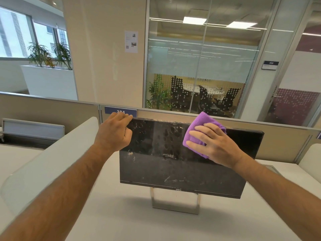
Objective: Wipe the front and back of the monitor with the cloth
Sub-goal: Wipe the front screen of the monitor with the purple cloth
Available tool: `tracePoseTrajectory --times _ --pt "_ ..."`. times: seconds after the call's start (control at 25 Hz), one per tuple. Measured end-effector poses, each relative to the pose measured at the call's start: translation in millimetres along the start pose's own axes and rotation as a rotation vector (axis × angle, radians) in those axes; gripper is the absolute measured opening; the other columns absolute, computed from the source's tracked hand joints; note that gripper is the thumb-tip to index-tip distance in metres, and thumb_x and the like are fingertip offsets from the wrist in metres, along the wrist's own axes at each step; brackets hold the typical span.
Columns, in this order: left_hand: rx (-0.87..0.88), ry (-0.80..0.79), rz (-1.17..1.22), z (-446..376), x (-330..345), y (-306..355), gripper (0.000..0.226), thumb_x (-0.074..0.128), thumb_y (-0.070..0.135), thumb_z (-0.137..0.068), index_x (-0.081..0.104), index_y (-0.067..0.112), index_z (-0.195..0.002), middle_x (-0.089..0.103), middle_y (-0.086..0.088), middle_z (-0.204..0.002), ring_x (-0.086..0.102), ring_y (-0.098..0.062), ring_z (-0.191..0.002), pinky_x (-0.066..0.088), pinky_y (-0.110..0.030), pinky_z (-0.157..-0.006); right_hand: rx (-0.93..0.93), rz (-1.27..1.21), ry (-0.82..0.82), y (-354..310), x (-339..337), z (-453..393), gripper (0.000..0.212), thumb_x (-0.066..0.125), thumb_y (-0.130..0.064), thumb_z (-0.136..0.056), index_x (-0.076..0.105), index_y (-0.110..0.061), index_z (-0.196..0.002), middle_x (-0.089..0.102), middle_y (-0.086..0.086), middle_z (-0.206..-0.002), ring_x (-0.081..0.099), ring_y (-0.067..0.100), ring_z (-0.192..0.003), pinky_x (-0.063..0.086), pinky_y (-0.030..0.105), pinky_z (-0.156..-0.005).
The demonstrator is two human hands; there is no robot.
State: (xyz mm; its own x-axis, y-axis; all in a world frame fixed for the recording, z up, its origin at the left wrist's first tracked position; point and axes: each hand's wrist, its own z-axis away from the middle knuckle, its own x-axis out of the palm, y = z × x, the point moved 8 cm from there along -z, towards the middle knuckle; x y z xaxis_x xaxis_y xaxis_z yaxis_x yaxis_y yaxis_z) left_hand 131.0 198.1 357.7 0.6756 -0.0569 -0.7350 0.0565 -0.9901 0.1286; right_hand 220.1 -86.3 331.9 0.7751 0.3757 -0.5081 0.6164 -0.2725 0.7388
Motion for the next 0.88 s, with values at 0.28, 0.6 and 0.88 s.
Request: tracePoseTrajectory --times 0.28,0.6,0.88 --pt "0.005 -0.007 -0.009 0 0 0 0.054 0.046 0.026 -0.08 0.064 0.004 -0.126 0.067 -0.013 -0.12 0.06 -0.034 -0.106 0.055 -0.047 -0.083 -0.107 0.001 -0.059 -19 10 -2 0.038 0.059 -0.016 -0.091 0.058 -0.021 -0.129 0.057 0.01 -0.134 0.05 0.033 -0.125 0.034 0.047 -0.111" --pt "0.007 -0.02 -0.01 0 0 1 0.054 0.045 0.026 -0.081 0.063 0.004 -0.126 0.067 -0.012 -0.121 0.059 -0.034 -0.108 0.055 -0.047 -0.084 -0.1 -0.014 -0.072 -27 14 -15 0.041 0.063 -0.016 -0.088 0.057 -0.021 -0.129 0.056 0.009 -0.135 0.049 0.032 -0.126 0.035 0.048 -0.111" --pt "0.015 -0.036 -0.014 1 -2 0 0.053 0.046 0.027 -0.081 0.063 0.005 -0.126 0.067 -0.012 -0.119 0.059 -0.033 -0.107 0.055 -0.046 -0.084 -0.257 0.017 -0.118 -49 20 -22 0.041 0.066 -0.016 -0.087 0.058 -0.02 -0.127 0.057 0.009 -0.134 0.05 0.032 -0.125 0.038 0.047 -0.109"
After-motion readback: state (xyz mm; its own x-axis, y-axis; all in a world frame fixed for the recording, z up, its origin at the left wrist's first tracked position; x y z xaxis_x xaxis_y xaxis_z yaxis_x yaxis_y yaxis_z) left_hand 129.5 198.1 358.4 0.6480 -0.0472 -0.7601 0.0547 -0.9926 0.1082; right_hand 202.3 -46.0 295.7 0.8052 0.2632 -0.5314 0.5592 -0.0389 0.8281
